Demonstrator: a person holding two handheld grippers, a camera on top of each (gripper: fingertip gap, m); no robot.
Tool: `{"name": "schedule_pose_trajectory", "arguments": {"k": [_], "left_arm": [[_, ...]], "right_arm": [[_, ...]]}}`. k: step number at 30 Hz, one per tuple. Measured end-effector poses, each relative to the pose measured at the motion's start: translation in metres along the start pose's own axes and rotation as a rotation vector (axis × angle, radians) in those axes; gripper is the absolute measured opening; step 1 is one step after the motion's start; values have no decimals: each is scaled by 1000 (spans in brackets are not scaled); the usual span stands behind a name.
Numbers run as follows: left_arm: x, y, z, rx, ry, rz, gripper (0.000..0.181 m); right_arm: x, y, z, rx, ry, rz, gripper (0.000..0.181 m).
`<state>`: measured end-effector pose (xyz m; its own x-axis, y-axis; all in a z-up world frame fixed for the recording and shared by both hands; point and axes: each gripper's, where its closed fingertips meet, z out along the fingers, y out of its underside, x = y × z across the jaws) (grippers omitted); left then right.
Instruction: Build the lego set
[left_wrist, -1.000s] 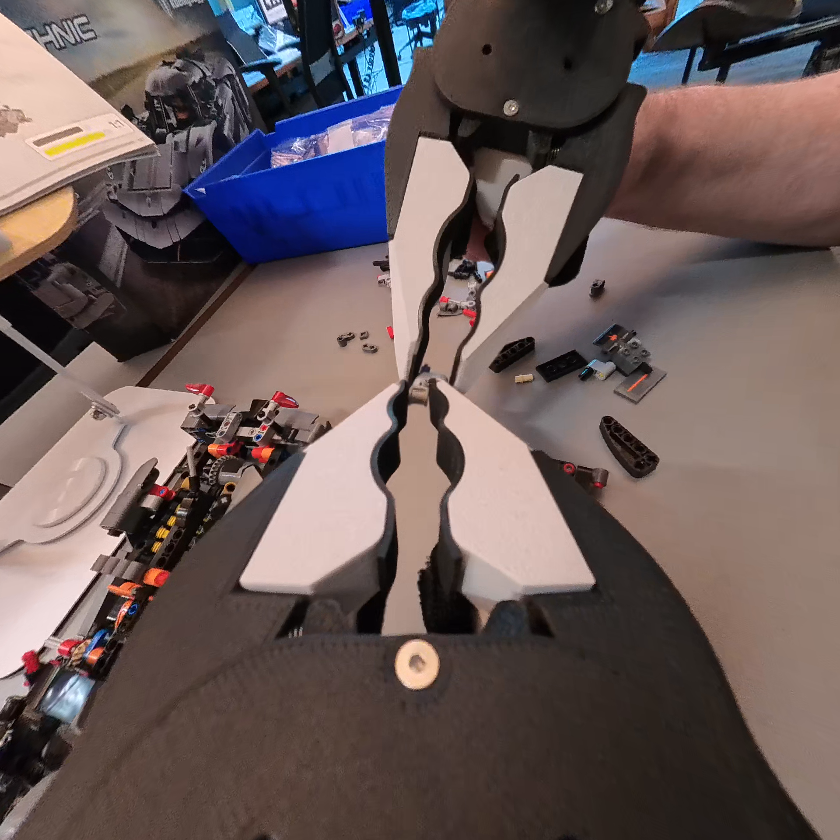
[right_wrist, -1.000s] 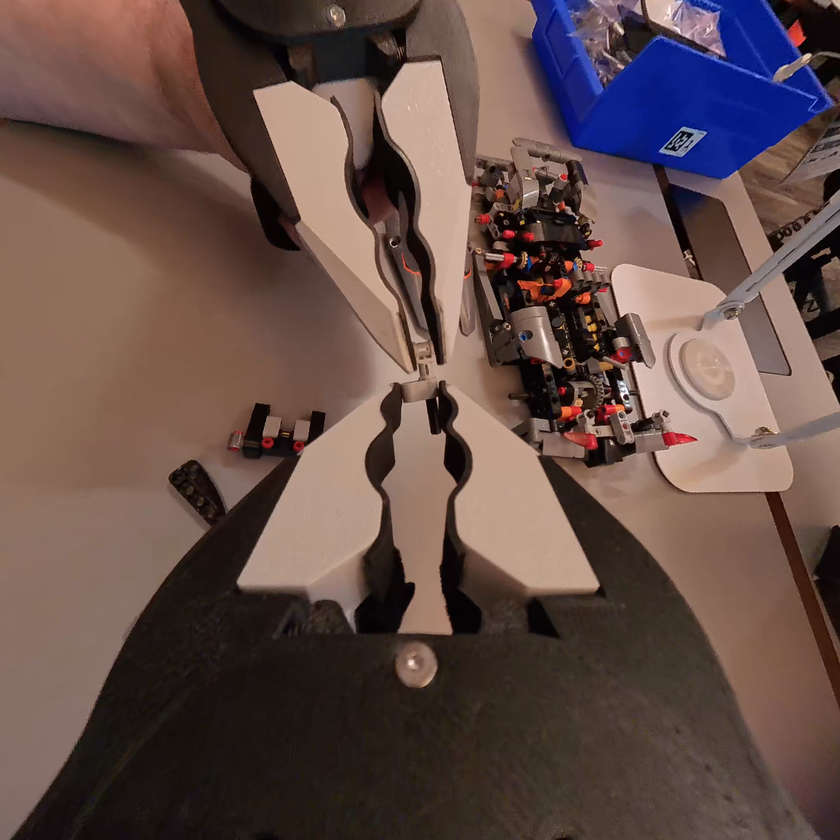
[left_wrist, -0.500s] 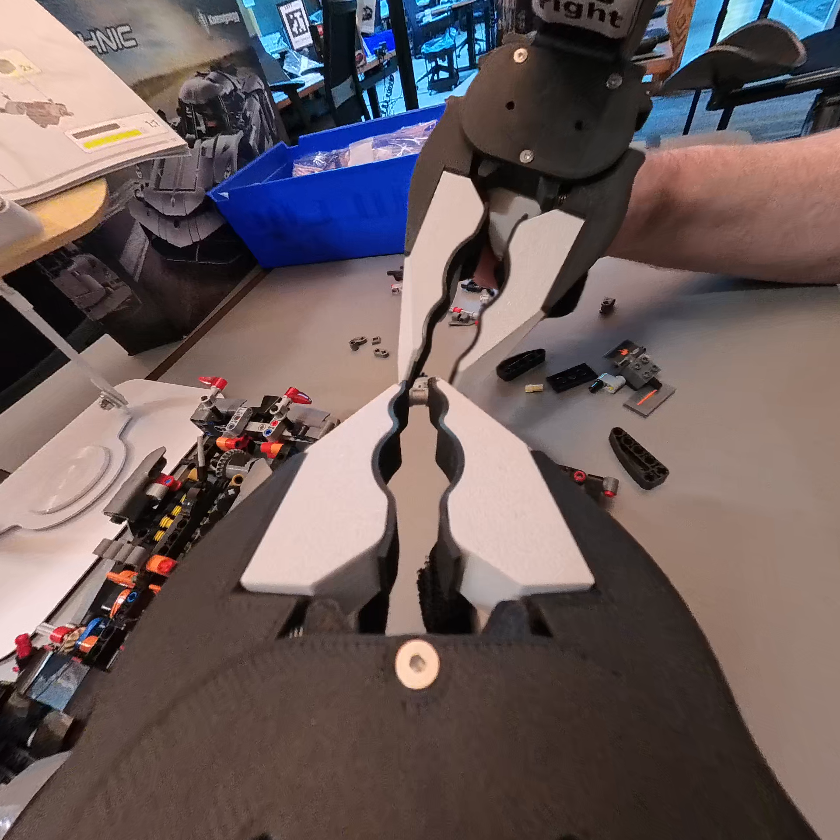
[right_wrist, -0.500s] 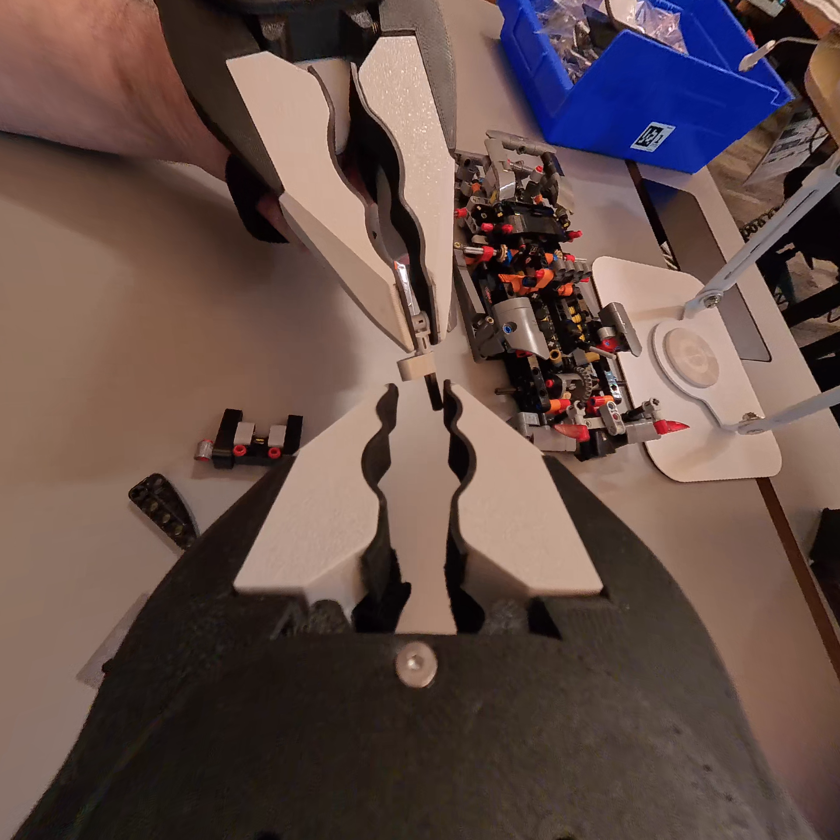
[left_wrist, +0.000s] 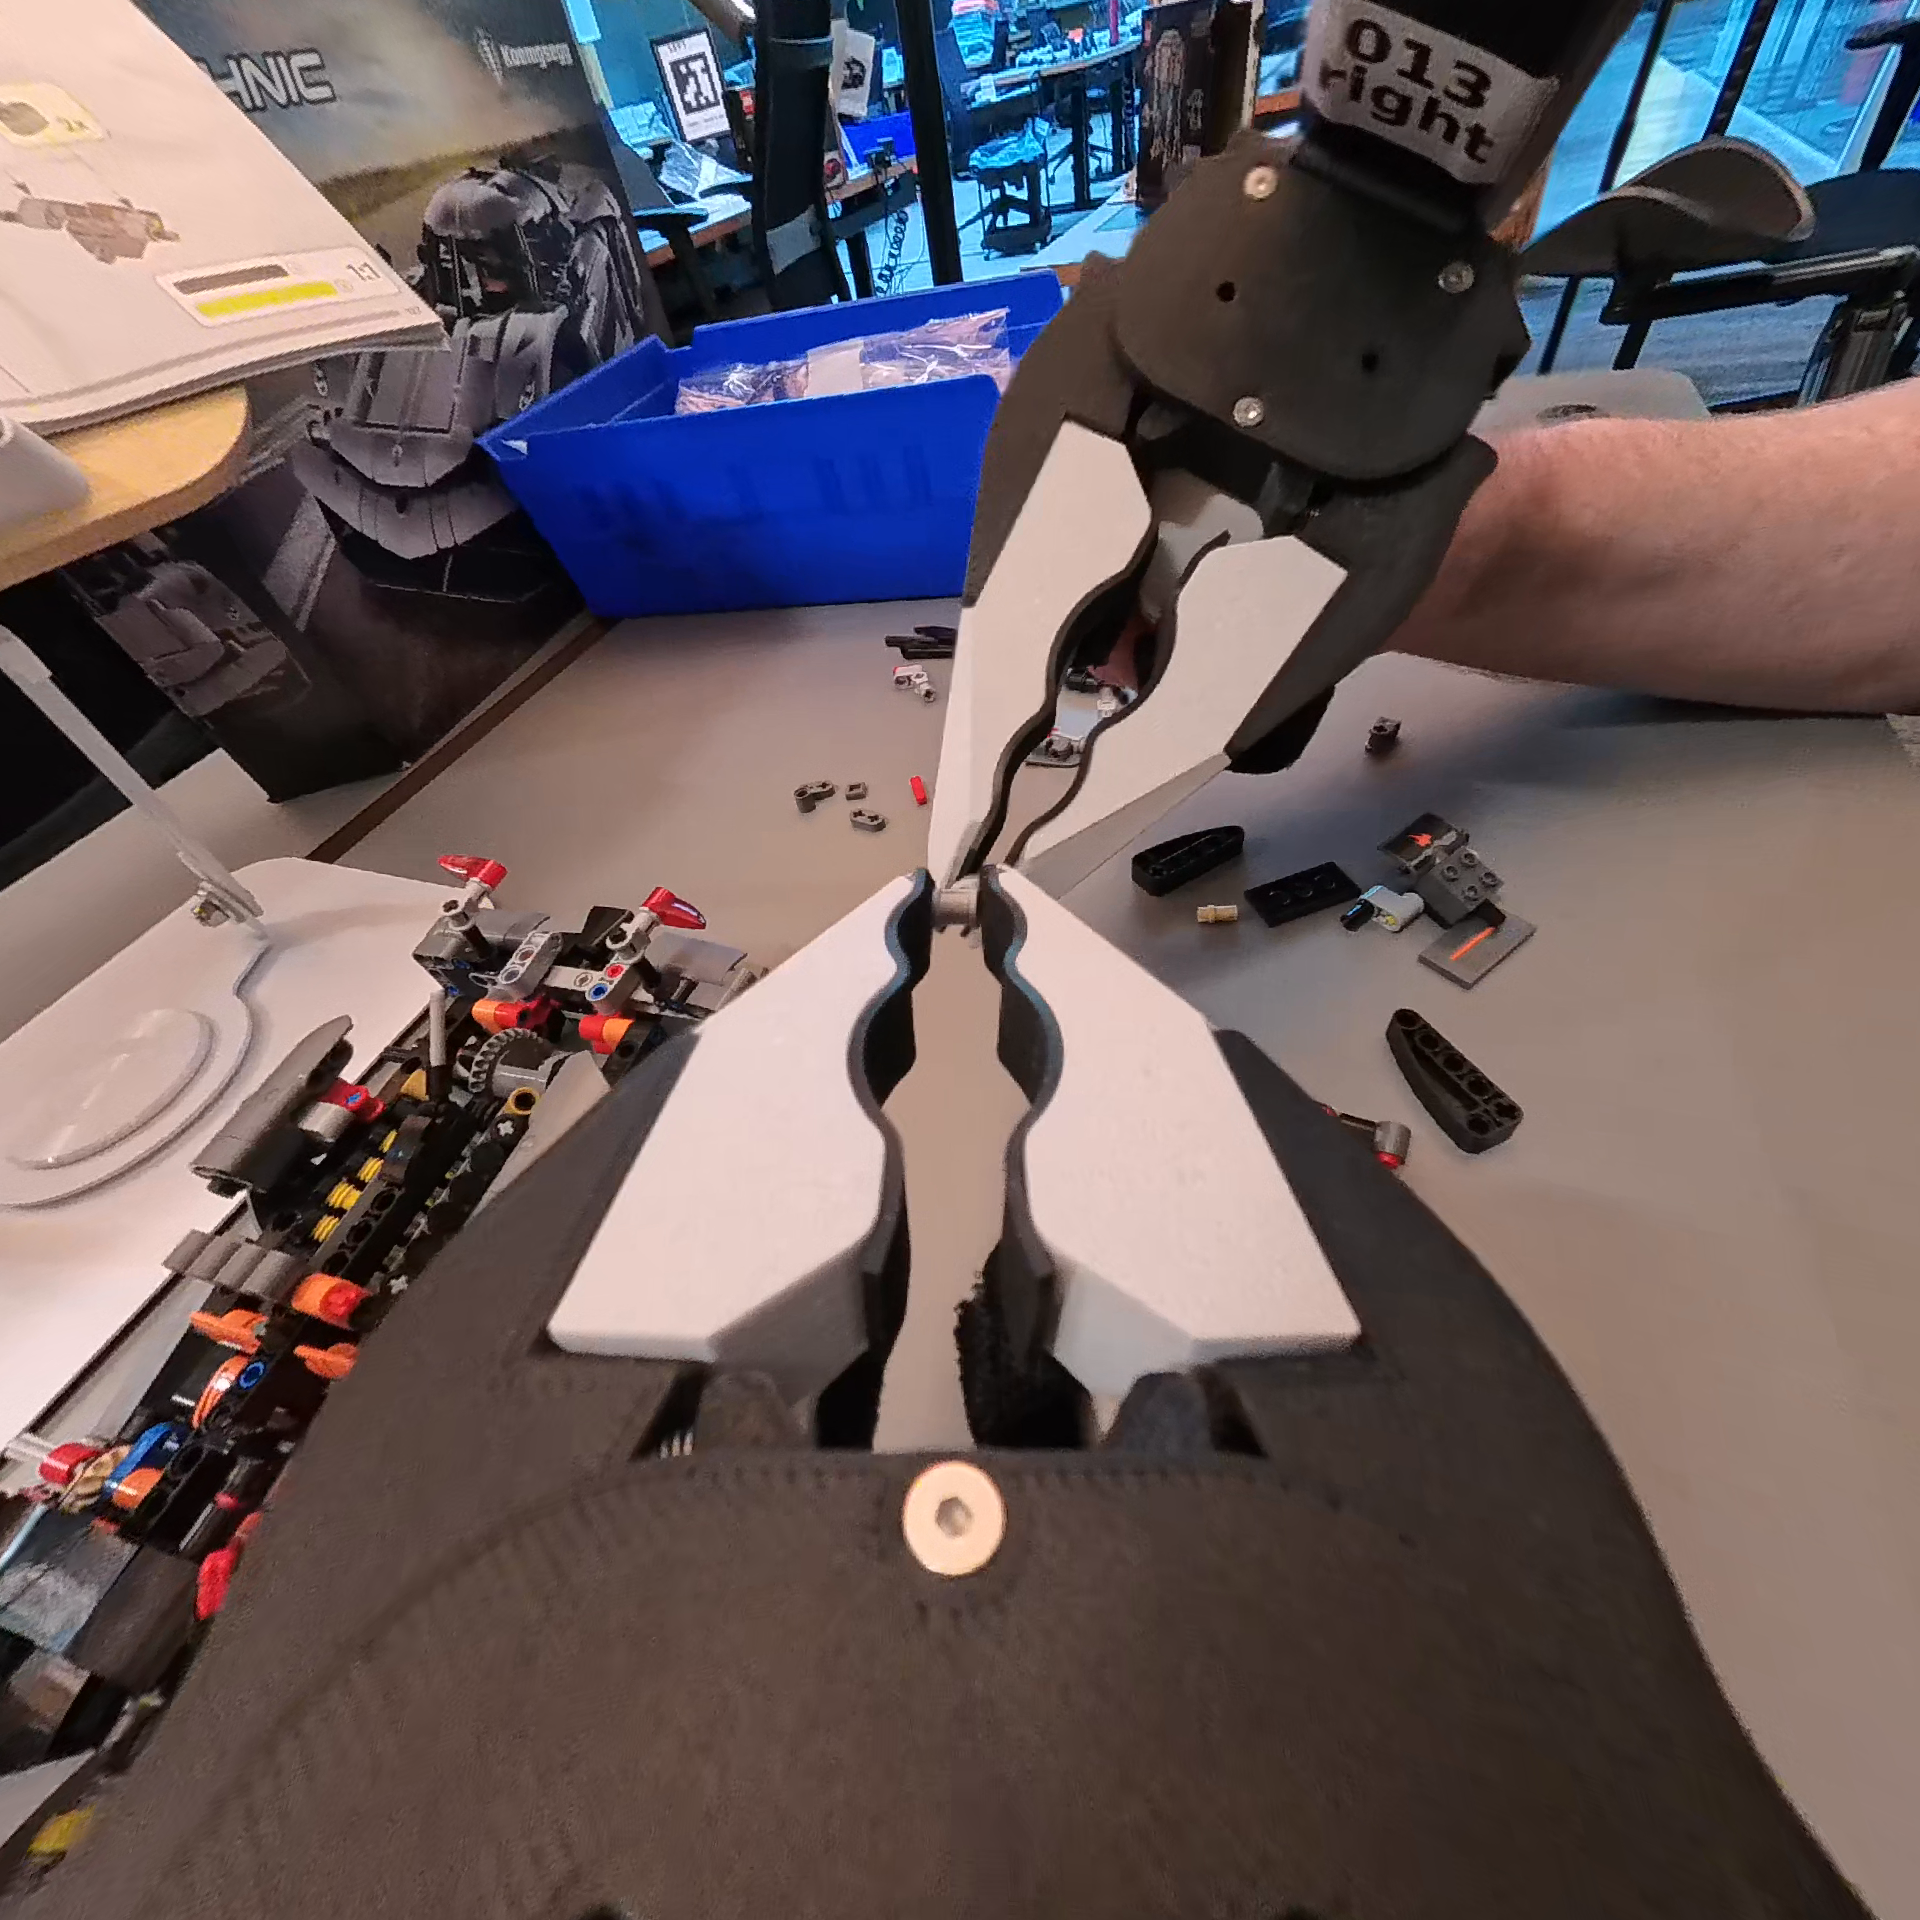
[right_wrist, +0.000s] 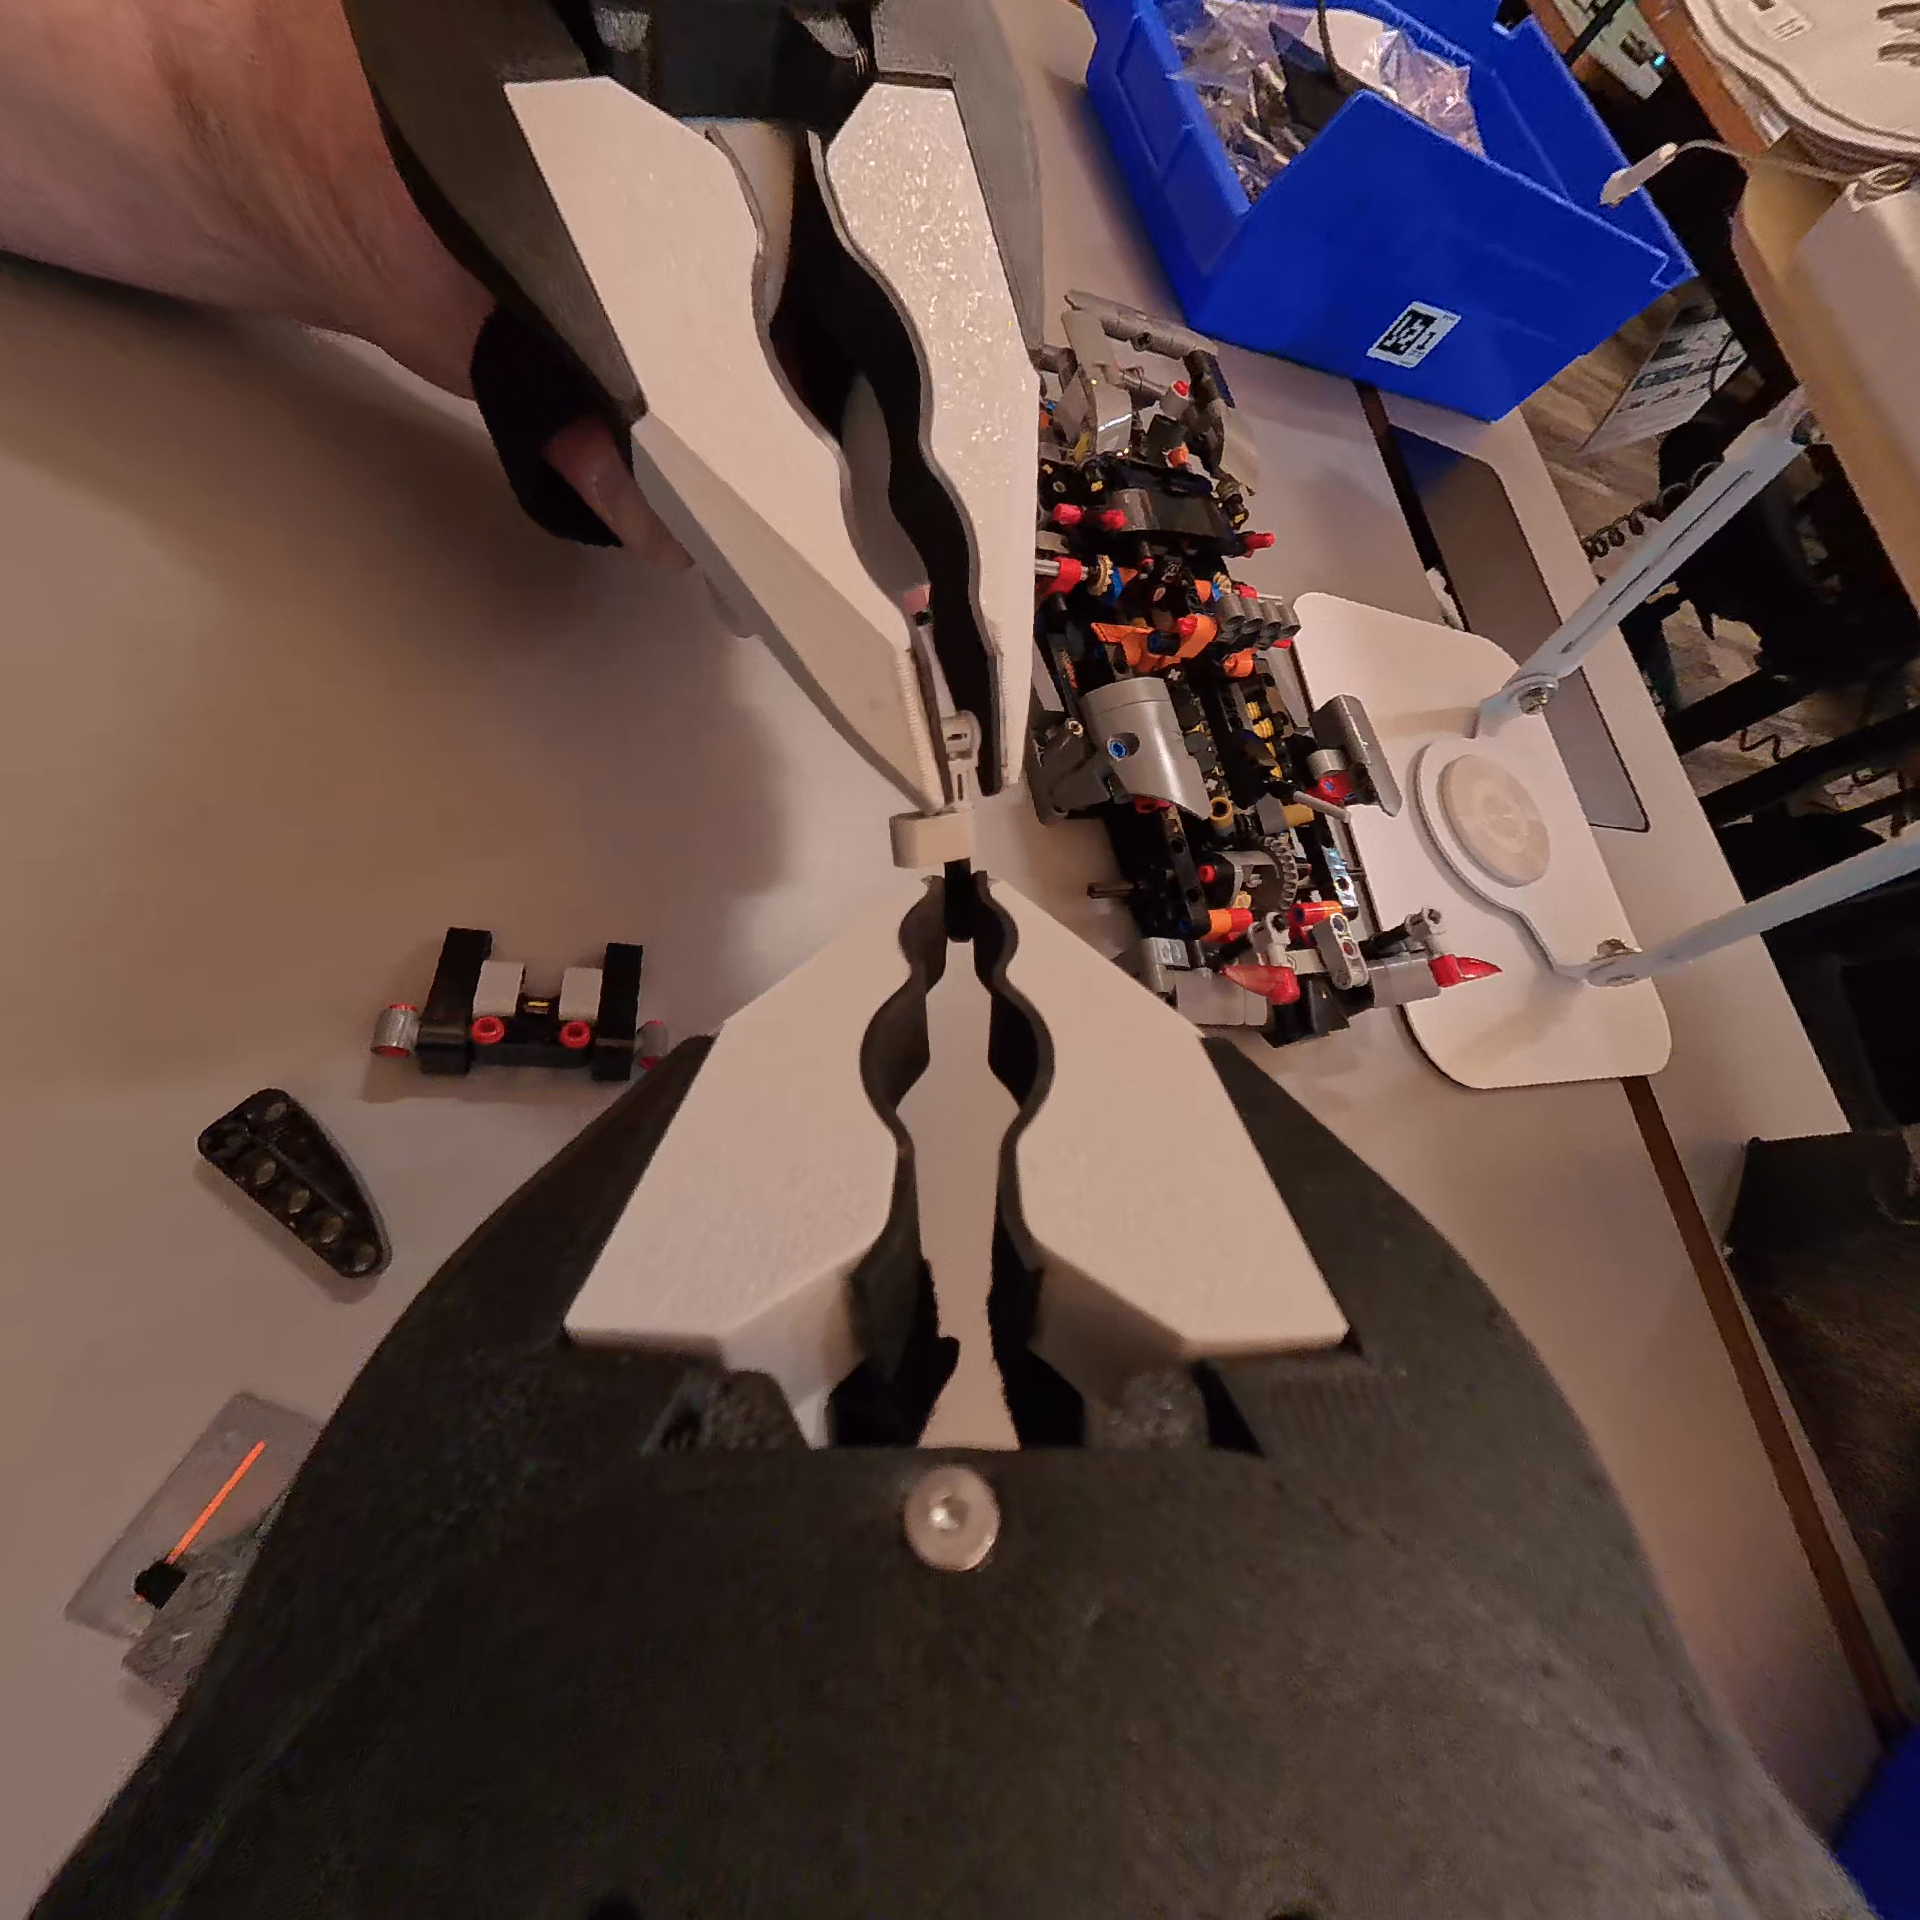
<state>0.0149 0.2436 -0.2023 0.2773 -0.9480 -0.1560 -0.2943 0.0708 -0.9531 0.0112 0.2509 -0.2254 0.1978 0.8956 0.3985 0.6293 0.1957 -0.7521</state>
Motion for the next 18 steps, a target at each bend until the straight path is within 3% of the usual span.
{"name": "schedule_pose_trajectory", "arguments": {"k": [13,18], "left_arm": [[-6,0,-1,13,-12,-28,6],[-8,-6,-3,86,41,-155,6]], "right_arm": [[11,-4,-5,45,69,41,9],[13,-1,-6,24,100,10,7]]}}
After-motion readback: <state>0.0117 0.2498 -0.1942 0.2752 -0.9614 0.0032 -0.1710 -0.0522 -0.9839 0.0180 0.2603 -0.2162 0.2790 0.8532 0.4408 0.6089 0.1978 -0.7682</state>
